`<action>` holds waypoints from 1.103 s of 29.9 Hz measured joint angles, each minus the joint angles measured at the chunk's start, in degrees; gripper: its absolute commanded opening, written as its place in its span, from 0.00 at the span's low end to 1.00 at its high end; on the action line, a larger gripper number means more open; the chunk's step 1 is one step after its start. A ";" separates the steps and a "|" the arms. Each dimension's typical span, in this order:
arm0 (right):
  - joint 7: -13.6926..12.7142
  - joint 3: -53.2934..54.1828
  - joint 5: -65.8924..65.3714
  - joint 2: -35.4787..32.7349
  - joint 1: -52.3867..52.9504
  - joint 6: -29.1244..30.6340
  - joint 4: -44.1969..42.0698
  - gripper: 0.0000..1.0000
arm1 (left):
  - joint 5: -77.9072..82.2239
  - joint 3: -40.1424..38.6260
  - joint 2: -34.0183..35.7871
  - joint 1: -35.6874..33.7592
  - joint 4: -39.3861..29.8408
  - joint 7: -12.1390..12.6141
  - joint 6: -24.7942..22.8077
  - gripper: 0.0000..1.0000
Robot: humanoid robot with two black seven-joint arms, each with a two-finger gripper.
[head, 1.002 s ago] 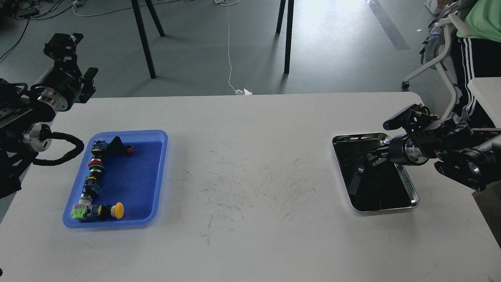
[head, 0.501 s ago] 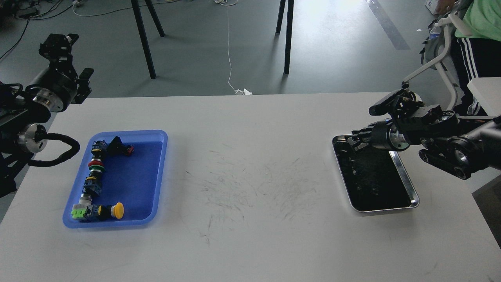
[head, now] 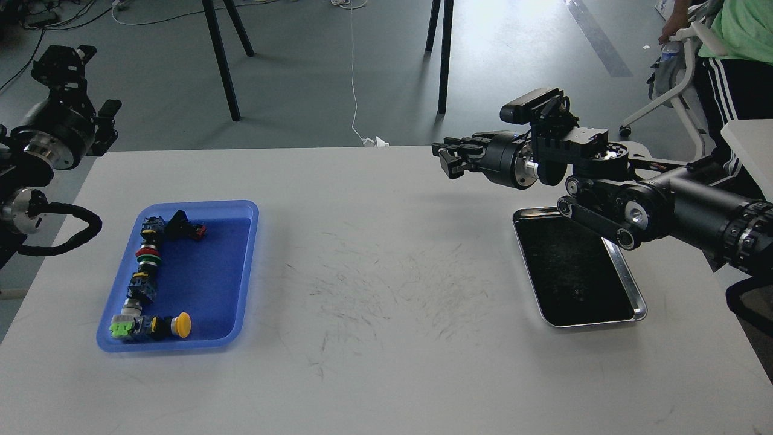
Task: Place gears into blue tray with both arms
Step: 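Lift the black gear and carry it toward the table centre, then lower the right gripper and release the black gear on the table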
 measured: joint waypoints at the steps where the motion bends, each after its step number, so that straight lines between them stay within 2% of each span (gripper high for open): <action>1: 0.03 0.26 0.01 1.02 -0.24 -0.82 0.46 0.10 | 0.00 0.00 0.08 0.00 -0.01 0.00 0.00 0.98; 12: 0.92 0.17 -0.22 12.49 -2.19 -5.50 2.00 0.09 | 0.00 0.00 0.64 0.09 0.00 -0.38 0.02 0.98; 22: 2.08 -6.02 -1.20 13.14 -4.70 -8.71 2.68 0.09 | -0.09 0.00 0.67 0.08 0.00 -1.10 0.02 0.98; 33: 4.47 -10.14 -6.31 13.14 -6.54 -12.50 2.57 0.09 | -0.10 -0.16 2.05 0.00 -0.06 -2.12 0.02 0.98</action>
